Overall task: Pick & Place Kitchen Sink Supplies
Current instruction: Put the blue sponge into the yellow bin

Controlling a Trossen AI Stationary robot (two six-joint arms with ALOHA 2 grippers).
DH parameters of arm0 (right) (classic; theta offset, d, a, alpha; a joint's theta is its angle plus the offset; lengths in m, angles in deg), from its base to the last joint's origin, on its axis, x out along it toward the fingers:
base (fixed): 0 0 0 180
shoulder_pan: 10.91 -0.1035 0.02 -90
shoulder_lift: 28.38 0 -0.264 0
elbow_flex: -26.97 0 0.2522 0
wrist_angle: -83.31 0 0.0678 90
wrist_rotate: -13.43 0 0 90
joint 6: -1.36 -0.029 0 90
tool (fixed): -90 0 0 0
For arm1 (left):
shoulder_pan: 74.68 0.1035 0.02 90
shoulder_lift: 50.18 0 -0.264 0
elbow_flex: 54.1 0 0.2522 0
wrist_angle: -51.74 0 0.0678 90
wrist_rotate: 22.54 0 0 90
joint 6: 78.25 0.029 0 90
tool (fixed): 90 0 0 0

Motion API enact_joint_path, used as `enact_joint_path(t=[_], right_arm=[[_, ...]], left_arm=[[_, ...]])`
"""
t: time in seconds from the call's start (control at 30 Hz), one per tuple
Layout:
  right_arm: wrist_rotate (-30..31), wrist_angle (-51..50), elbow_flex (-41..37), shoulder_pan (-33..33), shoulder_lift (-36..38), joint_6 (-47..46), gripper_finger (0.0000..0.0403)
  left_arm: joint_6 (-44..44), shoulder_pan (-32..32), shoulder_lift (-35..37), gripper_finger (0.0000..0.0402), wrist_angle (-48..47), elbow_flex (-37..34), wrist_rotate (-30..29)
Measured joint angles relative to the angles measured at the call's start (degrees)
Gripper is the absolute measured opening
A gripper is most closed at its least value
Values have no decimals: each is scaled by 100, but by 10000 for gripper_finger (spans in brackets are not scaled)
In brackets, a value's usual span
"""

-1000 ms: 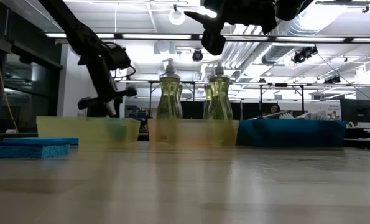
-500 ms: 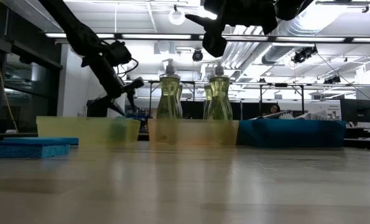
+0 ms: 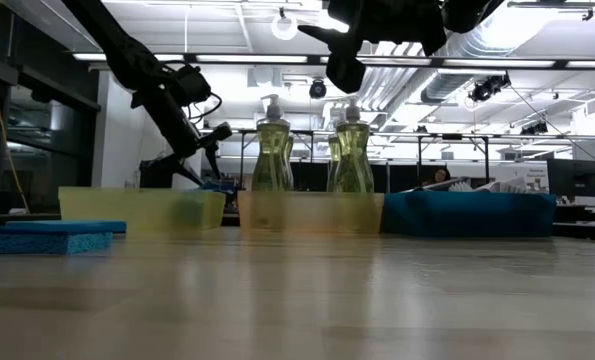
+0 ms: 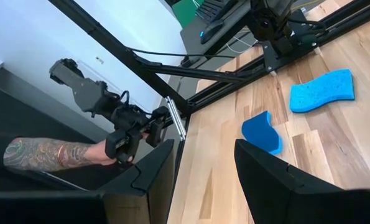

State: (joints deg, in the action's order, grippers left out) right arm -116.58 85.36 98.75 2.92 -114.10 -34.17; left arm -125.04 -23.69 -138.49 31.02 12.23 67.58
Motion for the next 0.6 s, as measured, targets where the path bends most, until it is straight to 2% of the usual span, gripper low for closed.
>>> enact_joint_path(t=[0.27,0.4,0.6], right_arm=[[0,-39,0,0,0,-32,161],[0,-50,0,0,0,-38,161],[0,-118,0,0,0,-39,161]], left_arm=[[8,0,2,174,0,-1,-102],[231,0,4,175,-78,0,-268],[577,0,78,188,-87,-2,-211]])
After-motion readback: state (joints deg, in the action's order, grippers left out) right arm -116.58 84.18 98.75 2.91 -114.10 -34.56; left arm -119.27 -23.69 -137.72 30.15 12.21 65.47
